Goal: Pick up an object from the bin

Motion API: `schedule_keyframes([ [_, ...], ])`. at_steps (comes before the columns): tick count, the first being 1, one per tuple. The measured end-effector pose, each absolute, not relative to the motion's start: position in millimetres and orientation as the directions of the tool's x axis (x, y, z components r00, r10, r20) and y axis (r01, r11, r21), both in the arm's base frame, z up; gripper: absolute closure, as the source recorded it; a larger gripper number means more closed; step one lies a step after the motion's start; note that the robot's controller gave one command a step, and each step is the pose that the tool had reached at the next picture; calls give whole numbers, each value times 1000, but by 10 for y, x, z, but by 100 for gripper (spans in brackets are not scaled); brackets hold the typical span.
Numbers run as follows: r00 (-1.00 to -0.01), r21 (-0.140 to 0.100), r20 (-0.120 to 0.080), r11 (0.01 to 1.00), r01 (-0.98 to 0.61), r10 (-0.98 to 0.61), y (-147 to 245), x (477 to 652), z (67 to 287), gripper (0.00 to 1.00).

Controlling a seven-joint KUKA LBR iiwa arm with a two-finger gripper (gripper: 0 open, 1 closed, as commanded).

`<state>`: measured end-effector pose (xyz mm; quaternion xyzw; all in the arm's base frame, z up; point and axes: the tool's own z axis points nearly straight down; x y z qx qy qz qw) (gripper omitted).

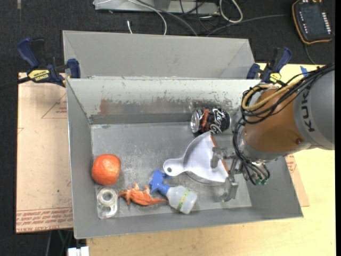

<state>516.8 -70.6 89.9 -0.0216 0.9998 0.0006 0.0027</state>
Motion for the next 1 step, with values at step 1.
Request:
schedule_keyframes([
  [1,-999,0,-15,999,-32,-32,-771,5095,883,100],
])
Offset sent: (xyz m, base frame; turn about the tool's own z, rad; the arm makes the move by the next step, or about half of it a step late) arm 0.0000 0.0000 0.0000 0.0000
